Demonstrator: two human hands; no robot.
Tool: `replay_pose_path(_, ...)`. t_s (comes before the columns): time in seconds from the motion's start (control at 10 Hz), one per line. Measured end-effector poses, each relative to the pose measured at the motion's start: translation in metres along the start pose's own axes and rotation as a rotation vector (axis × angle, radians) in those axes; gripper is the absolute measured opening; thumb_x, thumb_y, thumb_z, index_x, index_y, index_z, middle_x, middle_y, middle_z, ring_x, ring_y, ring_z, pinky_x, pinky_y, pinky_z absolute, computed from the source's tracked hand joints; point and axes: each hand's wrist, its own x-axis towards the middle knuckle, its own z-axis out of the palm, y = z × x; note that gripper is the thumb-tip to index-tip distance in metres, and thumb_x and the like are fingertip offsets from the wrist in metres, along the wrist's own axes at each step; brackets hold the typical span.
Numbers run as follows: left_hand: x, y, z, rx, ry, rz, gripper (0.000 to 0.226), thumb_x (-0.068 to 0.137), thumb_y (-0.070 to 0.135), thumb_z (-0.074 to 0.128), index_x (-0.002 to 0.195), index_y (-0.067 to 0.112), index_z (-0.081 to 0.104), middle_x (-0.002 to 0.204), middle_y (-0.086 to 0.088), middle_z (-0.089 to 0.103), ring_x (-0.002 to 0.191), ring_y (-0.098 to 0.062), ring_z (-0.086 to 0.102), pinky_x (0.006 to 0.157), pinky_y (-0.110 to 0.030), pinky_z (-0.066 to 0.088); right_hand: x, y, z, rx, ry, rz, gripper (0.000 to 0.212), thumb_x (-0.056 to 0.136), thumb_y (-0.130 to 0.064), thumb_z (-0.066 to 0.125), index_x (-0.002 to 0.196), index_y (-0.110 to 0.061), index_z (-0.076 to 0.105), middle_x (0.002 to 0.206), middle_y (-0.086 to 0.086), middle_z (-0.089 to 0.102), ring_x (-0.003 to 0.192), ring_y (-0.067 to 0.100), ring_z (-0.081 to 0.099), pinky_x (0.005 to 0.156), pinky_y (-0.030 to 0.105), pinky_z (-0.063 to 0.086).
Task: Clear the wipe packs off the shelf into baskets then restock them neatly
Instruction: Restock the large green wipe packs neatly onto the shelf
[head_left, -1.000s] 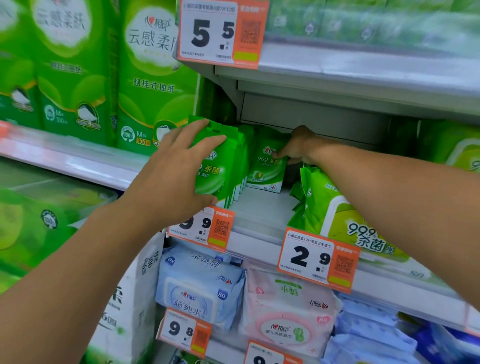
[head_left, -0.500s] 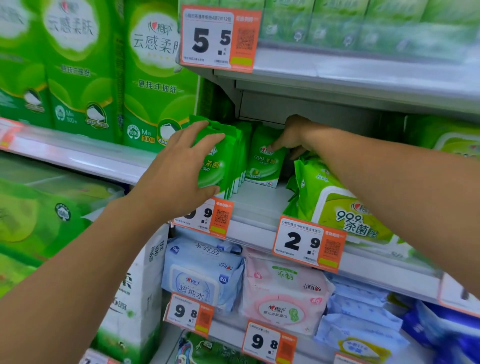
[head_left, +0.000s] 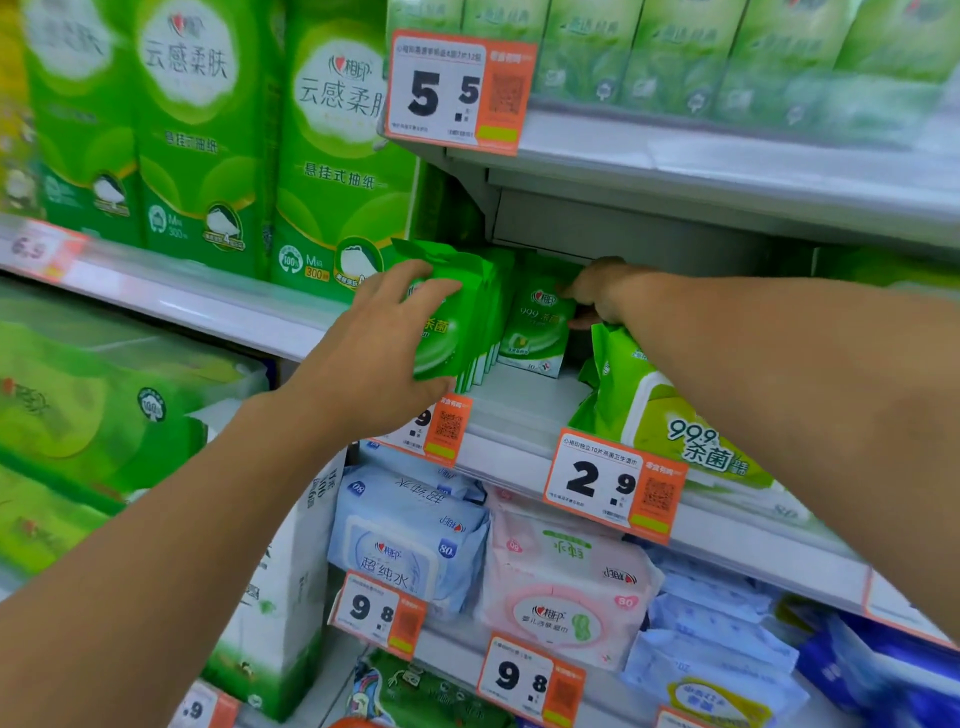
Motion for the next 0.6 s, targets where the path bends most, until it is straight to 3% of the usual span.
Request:
replay_pose_path(0.1,0.003,-0.004,0.002,0.022,0.009,0.021,0.093,0.074,0.035,0.083,0.151,0.023,0.034,0.155,-0.004,0.027,0.141,-0.027,0.024,0.115,-0.044,0.03,0.0,0.003,-0.008,0.01,-0.099,-0.093,0.015,0.097,-0.012,0.06,0.084,-0.017,0.054,0.131,0.019,0.06,0.119,0.033,0.062,0.095,0.041,0.055)
replay_pose_path(0.2,0.008,-0.01,0.003,0.052,0.036,0.04,0.09,0.074,0.036,0.082,0.15,0.025,0.035,0.152,-0.003,0.03,0.139,-0.027,0.024,0.114,-0.041,0.026,0.008,0.009,-0.014,0.042,-0.15,-0.106,0.01,0.094,-0.011,0.064,0.088,-0.018,0.059,0.128,0.017,0.062,0.112,0.03,0.065,0.095,0.043,0.057)
replay_pose_path(0.3,0.011,-0.011,0.005,0.071,0.051,0.045,0.089,0.074,0.038,0.082,0.149,0.026,0.036,0.151,-0.004,0.033,0.137,-0.029,0.026,0.113,-0.043,0.027,0.007,0.009,-0.019,0.054,-0.172,-0.087,0.009,0.093,-0.012,0.065,0.089,-0.017,0.059,0.116,0.012,0.065,0.1,0.024,0.067,0.088,0.036,0.059)
replay_pose_path(0.4,0.013,-0.011,0.007,0.107,0.079,0.054,0.091,0.07,0.035,0.086,0.148,0.024,0.039,0.148,-0.006,0.036,0.134,-0.033,0.028,0.111,-0.046,0.03,0.001,0.008,-0.017,0.012,-0.172,-0.089,0.009,0.094,-0.014,0.065,0.088,-0.017,0.059,0.126,0.015,0.064,0.106,0.026,0.066,0.093,0.036,0.056)
replay_pose_path(0.5,0.012,-0.009,0.008,0.106,0.095,0.052,0.092,0.069,0.034,0.087,0.147,0.023,0.041,0.147,-0.008,0.036,0.135,-0.033,0.028,0.111,-0.046,0.03,-0.006,0.003,-0.01,-0.09,-0.16,-0.117,0.012,0.097,-0.016,0.062,0.085,-0.018,0.058,0.131,0.02,0.062,0.118,0.035,0.063,0.1,0.046,0.053)
replay_pose_path(0.6,0.011,-0.008,0.006,0.108,0.094,0.054,0.093,0.068,0.034,0.087,0.147,0.023,0.04,0.146,-0.008,0.035,0.134,-0.032,0.029,0.11,-0.047,0.032,-0.016,-0.011,-0.007,-0.19,-0.072,-0.094,0.015,0.091,-0.023,0.071,0.094,-0.014,0.06,0.126,0.016,0.063,0.111,0.037,0.066,0.088,0.043,0.058)
